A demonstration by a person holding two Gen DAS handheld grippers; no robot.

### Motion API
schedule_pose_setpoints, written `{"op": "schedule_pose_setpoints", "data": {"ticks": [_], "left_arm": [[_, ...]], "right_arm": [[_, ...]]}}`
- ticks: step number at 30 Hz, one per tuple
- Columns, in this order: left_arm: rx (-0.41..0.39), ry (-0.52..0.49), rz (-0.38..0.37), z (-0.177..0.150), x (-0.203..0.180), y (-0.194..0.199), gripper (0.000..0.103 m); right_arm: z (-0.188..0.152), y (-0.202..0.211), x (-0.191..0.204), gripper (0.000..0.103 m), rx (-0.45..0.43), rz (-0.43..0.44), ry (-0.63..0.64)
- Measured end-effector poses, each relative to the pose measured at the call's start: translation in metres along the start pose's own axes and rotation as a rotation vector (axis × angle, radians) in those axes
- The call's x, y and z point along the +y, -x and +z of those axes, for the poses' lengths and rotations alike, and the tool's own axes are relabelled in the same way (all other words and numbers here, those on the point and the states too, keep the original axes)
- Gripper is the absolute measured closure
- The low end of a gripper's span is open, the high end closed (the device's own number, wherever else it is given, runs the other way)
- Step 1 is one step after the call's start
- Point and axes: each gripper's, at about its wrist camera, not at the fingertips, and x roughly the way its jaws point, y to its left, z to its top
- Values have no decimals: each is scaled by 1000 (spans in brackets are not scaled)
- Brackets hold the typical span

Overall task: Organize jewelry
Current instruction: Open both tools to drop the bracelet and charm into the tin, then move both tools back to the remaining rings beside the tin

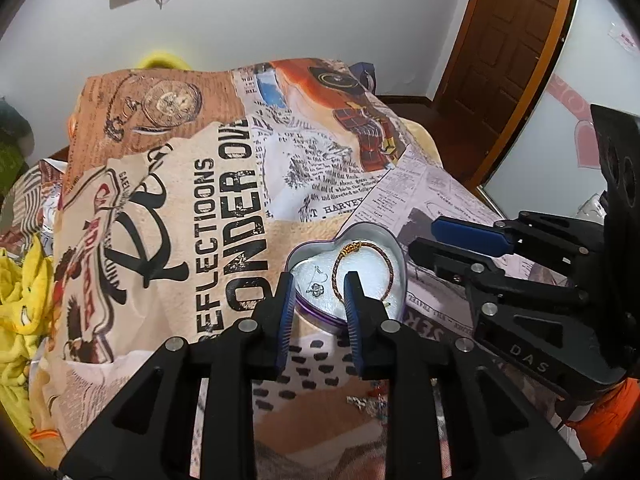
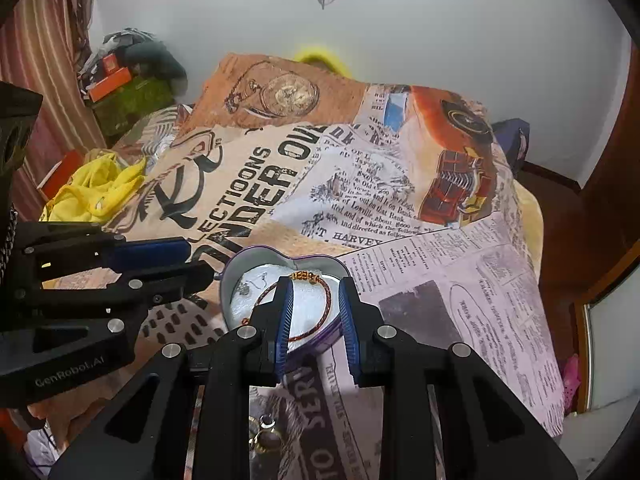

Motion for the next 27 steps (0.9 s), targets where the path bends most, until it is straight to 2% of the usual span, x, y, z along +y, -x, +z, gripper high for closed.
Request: {"op": "schedule_pose_setpoints", "data": {"ticks": [4,11,12,14,16,27], "left_arm": [[-25,-2,8,-6,-3,16,70],[-28,-3,10,-19,-5,30,67],[-27,-3,10,-22,-5,31,66],[-21,-5,9,-29,-6,33,64],[-11,-6,6,-36,-6,33,64],[87,-26,-11,-74,-12,12,64]], "right_arm": [[-3,16,5,82,-19,-12,8],[-16,37,12,81,-32,-19,2],[-17,39,13,80,-31,-22,3],[-24,44,14,68,-33,-27,1],[-31,48,14,61,-35,-26,-6],[-69,42,12,61,34,-27,-24]]}}
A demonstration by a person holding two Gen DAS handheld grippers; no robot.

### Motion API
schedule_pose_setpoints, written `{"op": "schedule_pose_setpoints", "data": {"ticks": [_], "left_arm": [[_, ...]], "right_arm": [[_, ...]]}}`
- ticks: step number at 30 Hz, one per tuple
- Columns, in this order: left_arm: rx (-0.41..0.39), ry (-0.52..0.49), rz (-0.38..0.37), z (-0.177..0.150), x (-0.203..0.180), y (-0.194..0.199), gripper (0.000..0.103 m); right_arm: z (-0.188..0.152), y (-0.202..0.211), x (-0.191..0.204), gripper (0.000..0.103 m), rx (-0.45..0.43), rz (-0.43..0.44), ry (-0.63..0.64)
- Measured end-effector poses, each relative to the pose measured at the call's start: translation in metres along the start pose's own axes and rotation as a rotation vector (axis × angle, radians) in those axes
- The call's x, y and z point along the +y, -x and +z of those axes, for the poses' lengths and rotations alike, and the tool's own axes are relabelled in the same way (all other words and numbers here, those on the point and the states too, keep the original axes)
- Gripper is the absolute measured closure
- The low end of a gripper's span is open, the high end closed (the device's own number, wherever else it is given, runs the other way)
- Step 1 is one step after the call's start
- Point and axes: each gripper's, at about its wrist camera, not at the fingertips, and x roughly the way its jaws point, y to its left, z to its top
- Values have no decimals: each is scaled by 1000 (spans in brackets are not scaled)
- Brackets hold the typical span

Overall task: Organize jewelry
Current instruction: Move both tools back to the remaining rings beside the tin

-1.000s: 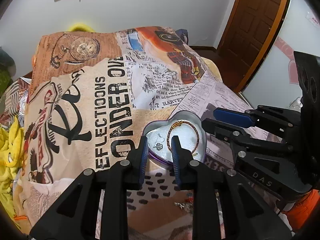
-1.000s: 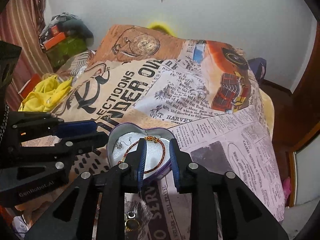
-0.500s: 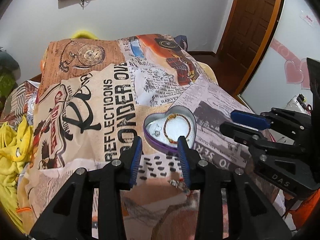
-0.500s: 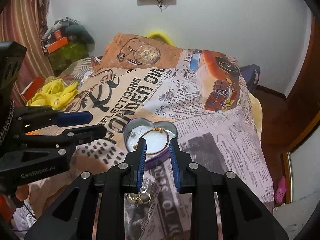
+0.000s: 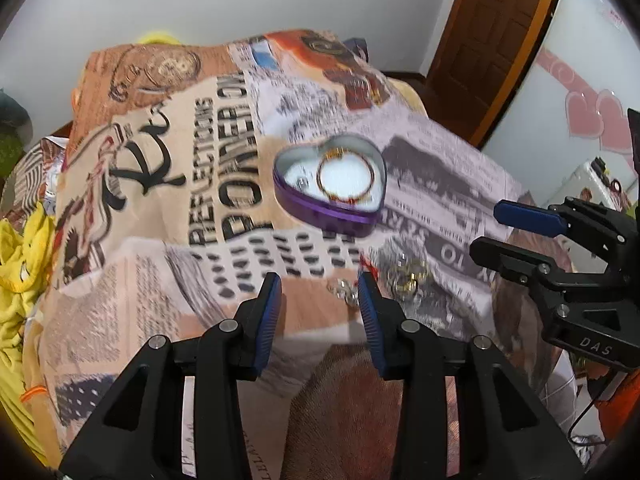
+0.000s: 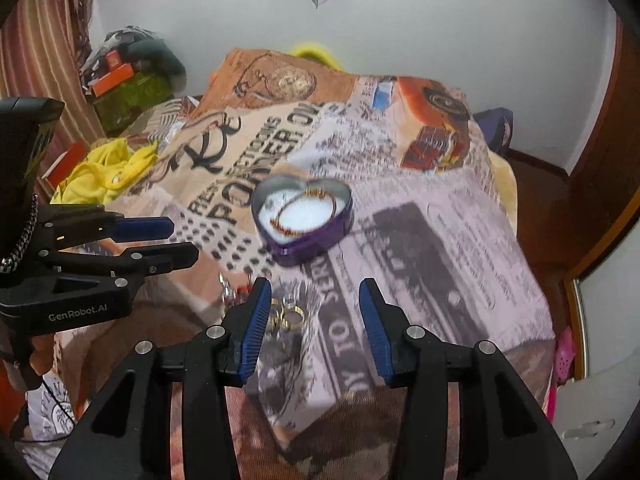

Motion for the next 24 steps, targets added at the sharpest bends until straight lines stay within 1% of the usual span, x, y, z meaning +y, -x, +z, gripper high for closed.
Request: {"op": "schedule_pose_setpoints", "data": {"ticks": [6,11,14,17,20,24], "left_arm": [[57,-59,11,-10,-4,-21,64],[69,-91,-6,-9,-7,-28,64],[76,-118,-15,-10,-13,-33,62],[74,-136,1,-10,-17,-38,61],[75,-133,5,-6,-16,-43,61],[73,-120,-3,-2,-16,-48,61]], "right_arm": [[-17,-14,-5,61,53,4,-9],[-27,-25,-10,61,89,-3,-2],[-30,-29,-10,61,90,-14,7],[-31,-33,-7,61,89,-1,19],[-32,-37,-2,61,83,-6,52],[-30,-41,3,61,80,10,76]]}}
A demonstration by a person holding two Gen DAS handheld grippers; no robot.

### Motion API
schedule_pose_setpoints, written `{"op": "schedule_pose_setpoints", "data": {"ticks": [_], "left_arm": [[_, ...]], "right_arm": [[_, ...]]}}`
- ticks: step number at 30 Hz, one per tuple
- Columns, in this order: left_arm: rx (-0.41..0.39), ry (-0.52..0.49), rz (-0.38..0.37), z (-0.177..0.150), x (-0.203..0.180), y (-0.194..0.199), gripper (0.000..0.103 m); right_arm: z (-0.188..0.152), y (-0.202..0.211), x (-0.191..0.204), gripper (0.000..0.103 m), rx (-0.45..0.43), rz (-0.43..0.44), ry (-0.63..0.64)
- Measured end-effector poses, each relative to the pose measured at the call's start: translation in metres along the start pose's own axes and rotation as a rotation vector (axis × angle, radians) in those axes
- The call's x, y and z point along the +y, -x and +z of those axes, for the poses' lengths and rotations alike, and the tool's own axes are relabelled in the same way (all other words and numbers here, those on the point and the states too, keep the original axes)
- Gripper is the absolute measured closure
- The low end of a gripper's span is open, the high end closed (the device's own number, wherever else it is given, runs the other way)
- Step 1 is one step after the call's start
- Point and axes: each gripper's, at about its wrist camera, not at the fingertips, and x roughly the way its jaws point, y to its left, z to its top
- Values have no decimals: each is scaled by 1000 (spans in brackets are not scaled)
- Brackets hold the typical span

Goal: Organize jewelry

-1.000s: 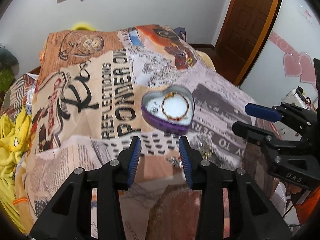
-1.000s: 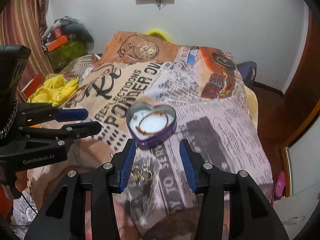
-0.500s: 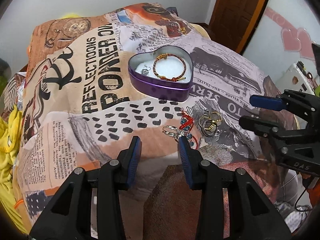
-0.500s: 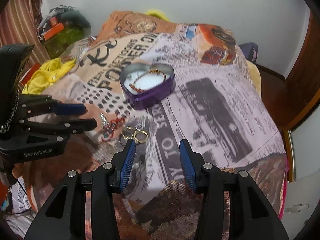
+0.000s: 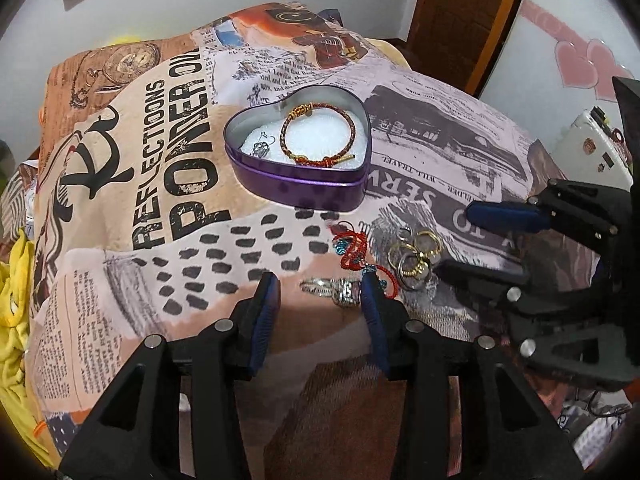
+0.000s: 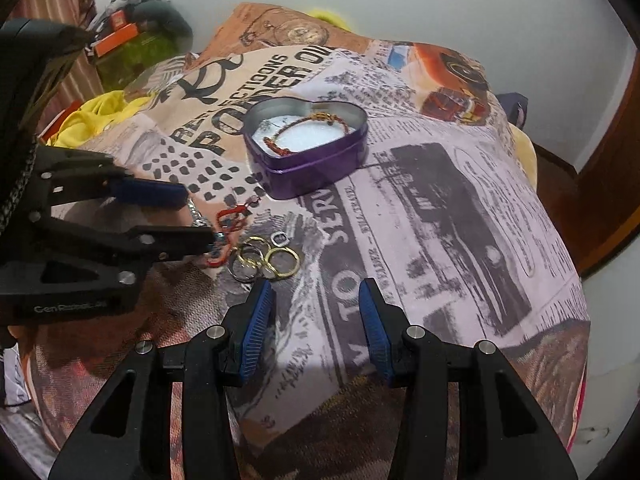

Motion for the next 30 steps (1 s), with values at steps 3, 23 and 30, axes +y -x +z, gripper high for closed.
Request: {"op": "schedule_pose_setpoints", "data": {"ticks": [3,23,30], "left_arm": [[-8,-4,-4,1,0,-1,61],[-27,5,-28,-1,1,3,73],[-54,30,-11,0,6,18,73]], "right_arm": [[2,-3,1,61,-6,12,4],[8,-9,7,88,-17,48,1],[13,3,3,88,-34,36,-17]]}}
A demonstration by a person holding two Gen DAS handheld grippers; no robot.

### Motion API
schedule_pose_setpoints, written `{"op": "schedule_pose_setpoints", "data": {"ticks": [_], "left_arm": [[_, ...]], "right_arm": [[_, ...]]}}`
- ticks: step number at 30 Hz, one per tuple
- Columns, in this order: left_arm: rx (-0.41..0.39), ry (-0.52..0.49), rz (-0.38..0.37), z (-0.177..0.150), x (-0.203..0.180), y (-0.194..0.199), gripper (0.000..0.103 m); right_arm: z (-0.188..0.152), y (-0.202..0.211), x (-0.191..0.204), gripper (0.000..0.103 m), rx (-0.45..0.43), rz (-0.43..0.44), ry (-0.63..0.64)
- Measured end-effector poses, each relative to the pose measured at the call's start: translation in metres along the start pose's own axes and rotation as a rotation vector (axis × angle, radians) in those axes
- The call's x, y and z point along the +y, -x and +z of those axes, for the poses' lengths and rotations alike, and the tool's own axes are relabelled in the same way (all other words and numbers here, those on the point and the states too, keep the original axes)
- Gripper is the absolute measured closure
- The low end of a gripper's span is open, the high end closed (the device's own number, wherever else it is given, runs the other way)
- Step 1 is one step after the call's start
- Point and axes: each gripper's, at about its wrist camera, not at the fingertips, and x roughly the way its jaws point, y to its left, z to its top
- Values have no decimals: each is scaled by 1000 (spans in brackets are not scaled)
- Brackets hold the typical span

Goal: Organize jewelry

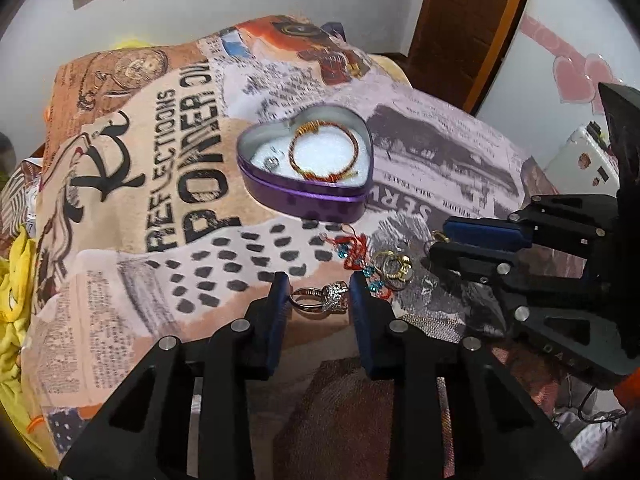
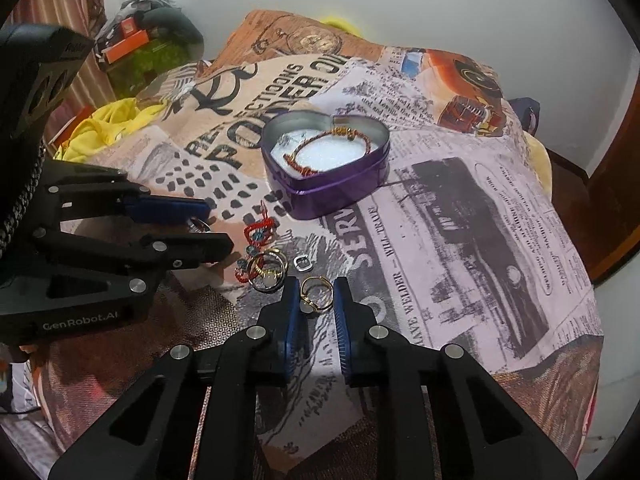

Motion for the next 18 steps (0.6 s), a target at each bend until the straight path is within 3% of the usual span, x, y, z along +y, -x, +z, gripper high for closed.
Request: {"op": "schedule_pose_setpoints", "data": {"ticks": [18], "left_arm": [[-177,38,41,34,10,63,73]], "right_arm": [[34,50,-3,88,-163,-32,-11]]}}
